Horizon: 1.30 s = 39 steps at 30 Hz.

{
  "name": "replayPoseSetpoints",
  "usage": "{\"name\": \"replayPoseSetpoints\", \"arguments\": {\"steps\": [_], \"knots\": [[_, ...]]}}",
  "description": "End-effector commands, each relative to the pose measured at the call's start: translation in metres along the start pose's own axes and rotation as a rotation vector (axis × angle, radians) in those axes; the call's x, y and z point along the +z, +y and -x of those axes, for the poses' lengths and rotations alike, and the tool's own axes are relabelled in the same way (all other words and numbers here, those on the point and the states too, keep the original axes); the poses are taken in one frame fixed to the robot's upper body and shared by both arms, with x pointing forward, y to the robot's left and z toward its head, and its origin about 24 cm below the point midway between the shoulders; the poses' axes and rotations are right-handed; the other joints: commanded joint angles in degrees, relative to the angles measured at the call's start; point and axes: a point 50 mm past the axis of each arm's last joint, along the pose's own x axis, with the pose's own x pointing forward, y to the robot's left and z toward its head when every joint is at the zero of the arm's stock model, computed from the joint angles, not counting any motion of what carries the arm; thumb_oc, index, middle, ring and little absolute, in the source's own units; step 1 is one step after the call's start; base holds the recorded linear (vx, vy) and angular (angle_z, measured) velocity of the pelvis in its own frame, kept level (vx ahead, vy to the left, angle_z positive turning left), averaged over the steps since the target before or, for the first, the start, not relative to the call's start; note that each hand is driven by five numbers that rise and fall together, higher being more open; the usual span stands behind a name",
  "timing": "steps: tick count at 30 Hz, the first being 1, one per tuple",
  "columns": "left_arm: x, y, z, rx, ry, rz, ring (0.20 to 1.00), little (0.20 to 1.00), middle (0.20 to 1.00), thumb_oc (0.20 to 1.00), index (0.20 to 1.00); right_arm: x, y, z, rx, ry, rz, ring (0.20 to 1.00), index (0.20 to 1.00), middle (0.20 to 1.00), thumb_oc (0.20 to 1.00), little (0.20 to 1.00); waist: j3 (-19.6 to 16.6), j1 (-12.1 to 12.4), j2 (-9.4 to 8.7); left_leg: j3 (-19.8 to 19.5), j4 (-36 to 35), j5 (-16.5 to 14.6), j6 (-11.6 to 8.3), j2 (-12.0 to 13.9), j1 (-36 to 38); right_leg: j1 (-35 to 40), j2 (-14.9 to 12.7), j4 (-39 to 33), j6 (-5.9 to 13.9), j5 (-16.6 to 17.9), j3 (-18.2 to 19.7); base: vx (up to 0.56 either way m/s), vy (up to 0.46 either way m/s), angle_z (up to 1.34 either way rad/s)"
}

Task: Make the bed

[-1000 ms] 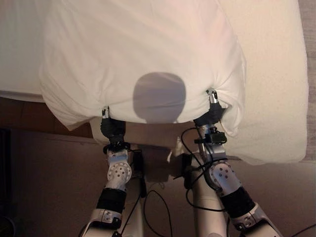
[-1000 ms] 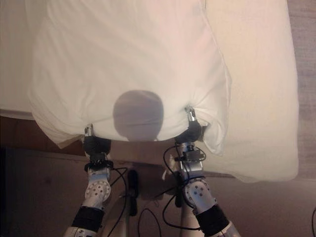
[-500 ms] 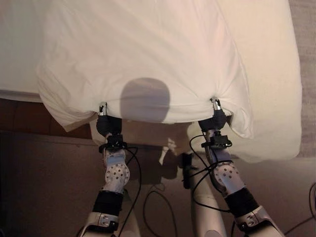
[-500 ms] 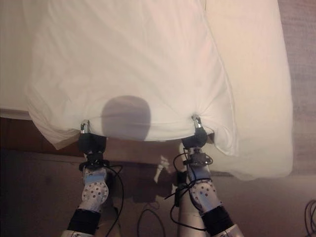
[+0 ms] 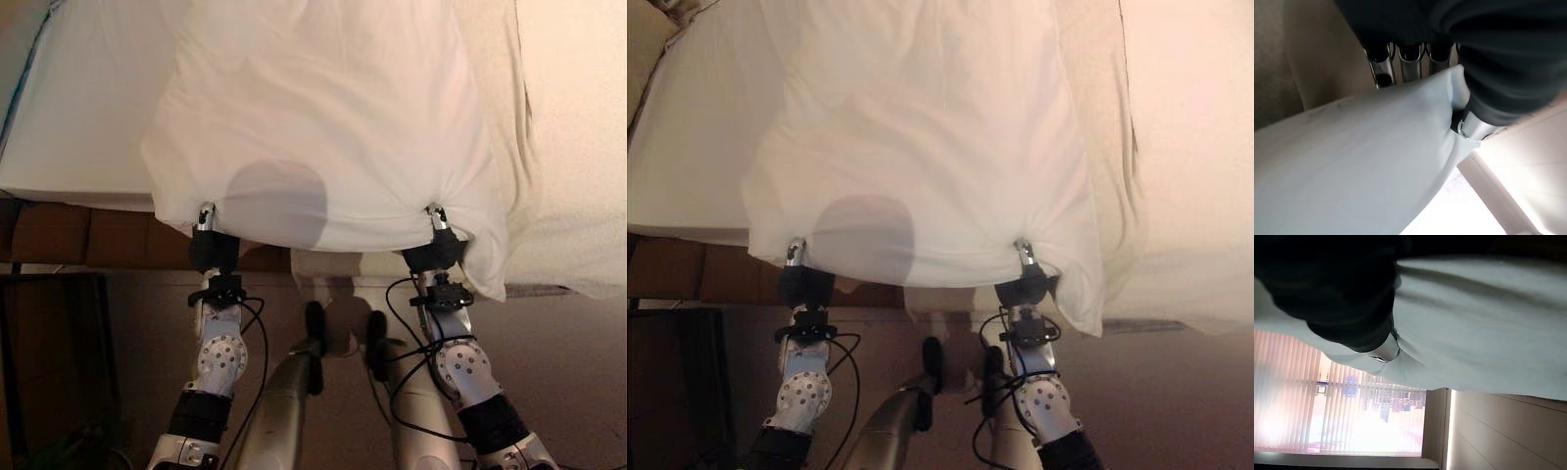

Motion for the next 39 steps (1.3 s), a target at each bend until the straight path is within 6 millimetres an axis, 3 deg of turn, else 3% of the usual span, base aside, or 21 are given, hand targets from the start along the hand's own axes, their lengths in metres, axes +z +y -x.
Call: {"name": "replayPoseSetpoints", "arguments": {"steps": [1,5,10,12,16,18,19,21,23,25,26,27,28,29,30,31,32,33,36,37,39], "knots": [[0.032,-0.017,-0.011,-0.085,-0.162,-0.043,0.200,0.200,0.200,0.200,0.200,0.023,0.012,0.001,0.095,-0.083,0.103,0.200,0.200,0.200,0.200,0.200,-3.8,-0.6,0.16,-4.6,-1.0,-2.3,-4.69,-0.8,1.7,3.7,3.6,-9.5,0.85,9.3,1.0,-0.07,-0.046,-0.12],[0.019,-0.015,-0.005,-0.047,-0.135,0.014,0.200,0.200,0.200,0.200,0.200,0.028,0.005,-0.001,0.055,-0.069,0.167,0.200,0.200,0.200,0.200,0.200,-4.6,-0.7,2.42,-3.4,0.2,-1.2,-5.27,-0.2,-0.5,4.2,3.5,-13.8,0.47,10.0,3.3,-0.09,-0.080,-0.20],[0.004,-0.017,-0.003,-0.056,-0.083,0.060,0.200,0.200,0.200,0.200,0.200,0.037,0.003,0.001,0.034,-0.089,0.208,0.200,0.200,0.200,0.200,0.200,-4.5,-2.3,2.63,-1.5,6.1,-1.0,-7.87,1.6,-2.7,6.1,2.3,-15.6,-0.61,10.0,2.9,-0.11,-0.144,0.06],[0.004,-0.018,-0.003,-0.053,-0.084,0.049,0.200,0.200,0.200,0.200,0.200,0.037,0.004,-0.002,0.039,-0.084,0.221,0.200,0.200,0.200,0.200,0.200,-4.4,-1.9,2.31,-5.2,6.9,-0.7,-8.15,0.4,-2.8,6.4,2.4,-16.4,-0.53,10.5,3.6,-0.11,-0.046,0.09],[0.005,-0.018,-0.001,-0.058,-0.091,0.044,0.200,0.200,0.200,0.200,0.200,0.038,0.003,-0.005,0.041,-0.091,0.223,0.200,0.200,0.200,0.200,0.200,-5.3,-2.6,0.81,-8.9,3.1,-0.2,-7.40,6.1,0.7,5.9,0.2,-15.9,-0.66,10.4,4.8,-0.07,0.025,0.05],[0.014,-0.020,0.000,-0.081,-0.108,0.014,0.200,0.200,0.200,0.200,0.200,0.037,-0.002,-0.001,0.016,-0.092,0.210,0.200,0.200,0.200,0.200,0.200,-5.8,-2.5,0.29,-13.9,-6.6,6.2,-8.88,12.9,4.9,5.0,-0.7,-14.4,-0.69,9.5,5.9,-0.02,0.144,0.35],[0.014,-0.020,0.000,-0.080,-0.108,0.014,0.200,0.200,0.200,0.200,0.200,0.037,-0.002,-0.001,0.015,-0.092,0.210,0.200,0.200,0.200,0.200,0.200,-5.8,-2.5,0.26,-13.8,-7.1,6.5,-8.93,12.9,5.2,5.1,-0.7,-14.3,-0.73,9.4,5.9,-0.02,0.185,0.23],[0.020,-0.018,0.000,-0.078,-0.132,0.013,0.200,0.200,0.200,0.200,0.200,0.036,-0.005,0.001,-0.005,-0.106,0.190,0.200,0.200,0.200,0.200,0.200,-6.0,-1.7,0.75,-15.4,-17.2,13.9,-12.35,19.1,7.2,3.3,-1.1,-11.5,0.48,8.5,7.2,-0.03,0.289,0.21],[0.020,-0.016,0.000,-0.073,-0.125,0.016,0.200,0.200,0.200,0.200,0.200,0.036,-0.005,0.001,-0.007,-0.109,0.181,0.200,0.200,0.200,0.200,0.200,-6.1,-1.2,1.31,-15.5,-19.6,15.2,-14.01,20.5,7.1,2.4,-1.4,-11.2,1.61,8.6,7.5,-0.04,0.395,0.08],[0.019,-0.018,-0.001,-0.078,-0.121,0.021,0.200,0.200,0.200,0.200,0.200,0.038,-0.005,0.001,-0.009,-0.113,0.192,0.200,0.200,0.200,0.200,0.200,-6.2,-1.2,1.71,-12.9,-19.6,15.0,-14.46,21.1,7.2,1.9,-2.4,-11.0,2.44,9.0,7.4,-0.04,0.368,-0.17],[0.015,-0.018,-0.004,-0.088,-0.097,0.033,0.200,0.200,0.200,0.200,0.200,0.035,-0.005,0.002,-0.018,-0.114,0.186,0.200,0.200,0.200,0.200,0.200,-6.8,-1.6,2.15,-9.2,-19.6,12.8,-14.75,21.9,7.4,0.9,-3.7,-11.4,4.48,10.1,7.4,-0.01,0.251,-0.24],[0.015,-0.018,-0.004,-0.088,-0.097,0.033,0.200,0.200,0.200,0.200,0.200,0.035,-0.005,0.002,-0.018,-0.114,0.186,0.200,0.200,0.200,0.200,0.200,-6.8,-1.6,2.14,-9.1,-19.6,12.8,-14.75,21.9,7.4,0.9,-3.7,-11.4,4.48,10.1,7.4,-0.03,0.570,-0.20],[0.010,-0.023,-0.009,-0.107,-0.076,0.047,0.200,0.200,0.200,0.200,0.200,0.037,-0.007,0.009,-0.036,-0.132,0.187,0.200,0.200,0.200,0.200,0.200,-6.3,-2.8,2.10,-4.8,-12.2,10.3,-14.51,19.8,4.4,2.9,-9.0,-15.4,6.88,13.4,7.3,0.00,0.548,-0.18],[0.010,-0.022,-0.008,-0.111,-0.066,0.041,0.200,0.200,0.200,0.200,0.200,0.036,-0.008,0.011,-0.041,-0.130,0.175,0.200,0.200,0.200,0.200,0.200,-6.5,-3.0,2.23,-5.1,-10.5,8.9,-14.37,18.5,3.7,3.8,-10.8,-18.1,7.66,15.2,7.7,0.00,0.550,0.13],[0.010,-0.022,-0.008,-0.111,-0.067,0.041,0.200,0.200,0.200,0.200,0.200,0.036,-0.008,0.011,-0.041,-0.130,0.175,0.200,0.200,0.200,0.200,0.200,-6.6,-3.0,2.23,-5.1,-10.5,9.0,-14.34,18.5,3.5,3.6,-10.8,-18.3,7.67,15.4,7.7,0.04,0.662,0.54],[0.009,-0.021,-0.009,-0.116,-0.057,0.030,0.200,0.200,0.200,0.200,0.200,0.035,-0.009,0.015,-0.050,-0.127,0.183,0.200,0.200,0.200,0.200,0.200,-6.8,-3.7,2.67,-5.5,-4.4,5.0,-13.38,14.7,0.6,7.4,-15.2,-25.8,8.12,19.8,8.7,0.02,0.437,0.76],[0.009,-0.021,-0.009,-0.116,-0.058,0.029,0.200,0.200,0.200,0.200,0.200,0.035,-0.008,0.015,-0.050,-0.127,0.183,0.200,0.200,0.200,0.200,0.200,-7.0,-3.8,2.68,-5.6,-4.2,5.1,-13.33,14.6,0.2,7.1,-15.3,-25.9,8.15,20.0,8.7,0.11,0.892,0.68],[0.005,-0.021,-0.012,-0.129,-0.031,0.031,0.200,0.200,0.200,0.200,0.200,0.040,-0.008,0.020,-0.043,-0.145,0.181,0.200,0.200,0.200,0.200,0.200,-7.0,-5.1,3.46,-5.3,3.0,0.8,-11.33,11.0,-3.0,9.7,-19.4,-28.4,8.48,23.7,11.0,0.08,0.460,0.42],[-0.005,-0.017,-0.009,-0.125,0.034,0.004,0.200,0.200,0.200,0.200,0.200,0.041,-0.009,0.026,-0.050,-0.139,0.200,0.200,0.200,0.200,0.200,0.200,-7.4,-5.7,4.14,-4.8,4.6,-1.7,-9.12,7.9,-3.0,12.3,-22.8,-30.7,8.13,26.8,8.6,0.14,0.504,0.66],[-0.005,-0.017,-0.009,-0.125,0.034,0.004,0.200,0.200,0.200,0.200,0.200,0.041,-0.009,0.026,-0.050,-0.139,0.200,0.200,0.200,0.200,0.200,0.200,-7.6,-5.8,4.08,-4.8,4.5,-1.5,-9.05,7.8,-3.2,12.2,-22.9,-30.8,8.18,26.9,8.6,0.11,0.500,0.30],[-0.008,-0.020,-0.008,-0.154,0.070,-0.043,0.200,0.200,0.200,0.200,0.200,0.032,-0.005,0.022,-0.025,-0.110,0.187,0.200,0.200,0.200,0.200,0.200,-7.2,-5.6,4.26,-2.4,0.1,-0.2,-8.44,7.2,-0.6,9.7,-18.2,-25.1,5.72,20.5,2.2,0.02,0.478,0.02]]}}
